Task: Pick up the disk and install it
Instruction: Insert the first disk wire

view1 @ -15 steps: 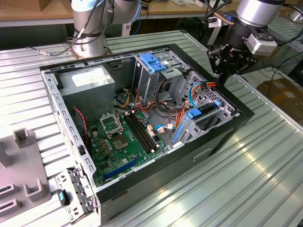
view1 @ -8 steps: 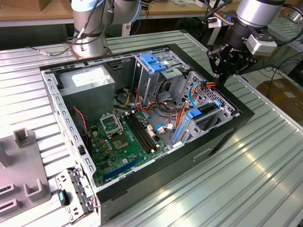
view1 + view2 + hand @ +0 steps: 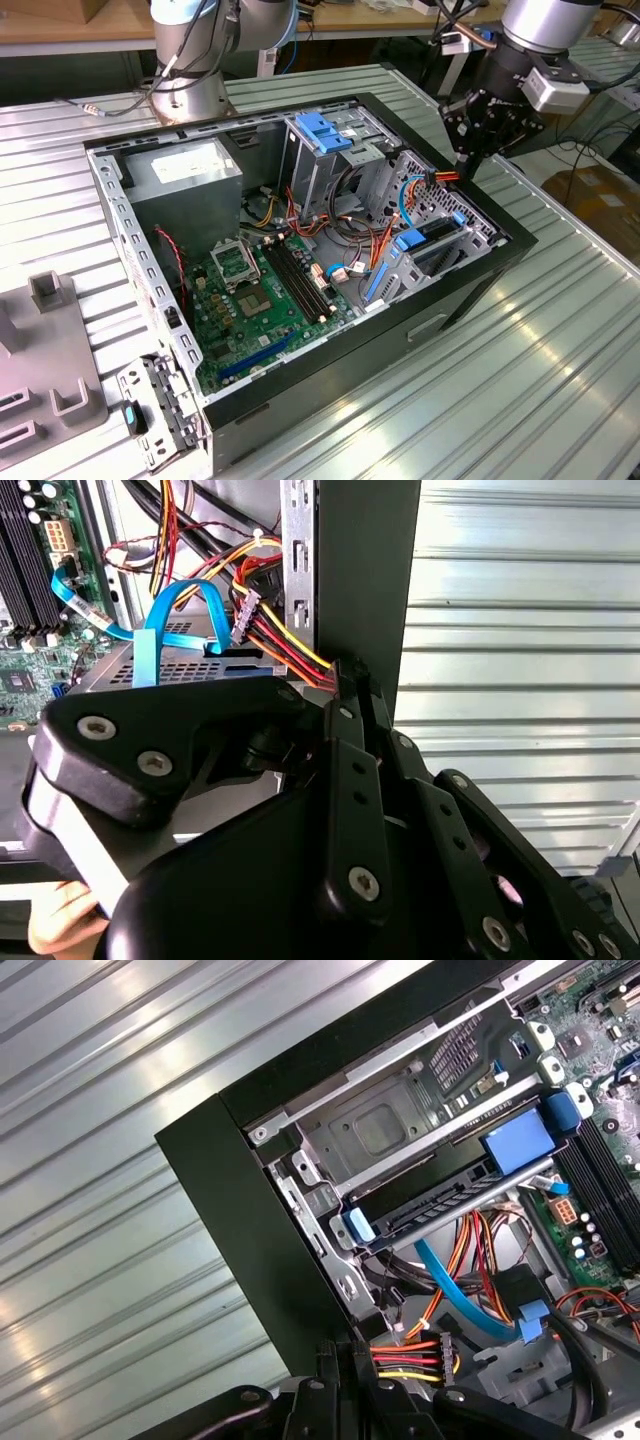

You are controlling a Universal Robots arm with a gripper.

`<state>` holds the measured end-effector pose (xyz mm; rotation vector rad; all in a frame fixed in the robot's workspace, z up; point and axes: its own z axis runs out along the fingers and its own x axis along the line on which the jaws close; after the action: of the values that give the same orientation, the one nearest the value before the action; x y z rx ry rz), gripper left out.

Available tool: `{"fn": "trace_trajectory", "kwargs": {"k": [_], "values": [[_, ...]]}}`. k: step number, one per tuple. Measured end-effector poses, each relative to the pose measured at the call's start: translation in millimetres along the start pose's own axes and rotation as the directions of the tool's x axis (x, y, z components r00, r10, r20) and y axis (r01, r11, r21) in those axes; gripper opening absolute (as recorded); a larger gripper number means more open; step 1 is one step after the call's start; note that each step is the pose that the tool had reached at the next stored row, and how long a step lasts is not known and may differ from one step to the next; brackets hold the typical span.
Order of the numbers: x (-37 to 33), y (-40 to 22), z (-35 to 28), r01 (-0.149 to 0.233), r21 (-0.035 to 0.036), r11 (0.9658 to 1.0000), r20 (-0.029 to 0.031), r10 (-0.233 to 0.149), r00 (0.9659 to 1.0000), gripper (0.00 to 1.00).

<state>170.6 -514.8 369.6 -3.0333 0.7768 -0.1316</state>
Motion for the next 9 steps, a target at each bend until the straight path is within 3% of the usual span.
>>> {"fn": "trace_trajectory", "kwargs": {"k": [9], "values": [[0.0,0.1,-0.2,-0.008,-0.0017,1.0000,-0.0008,0.008,1.0000,0.17]]}}
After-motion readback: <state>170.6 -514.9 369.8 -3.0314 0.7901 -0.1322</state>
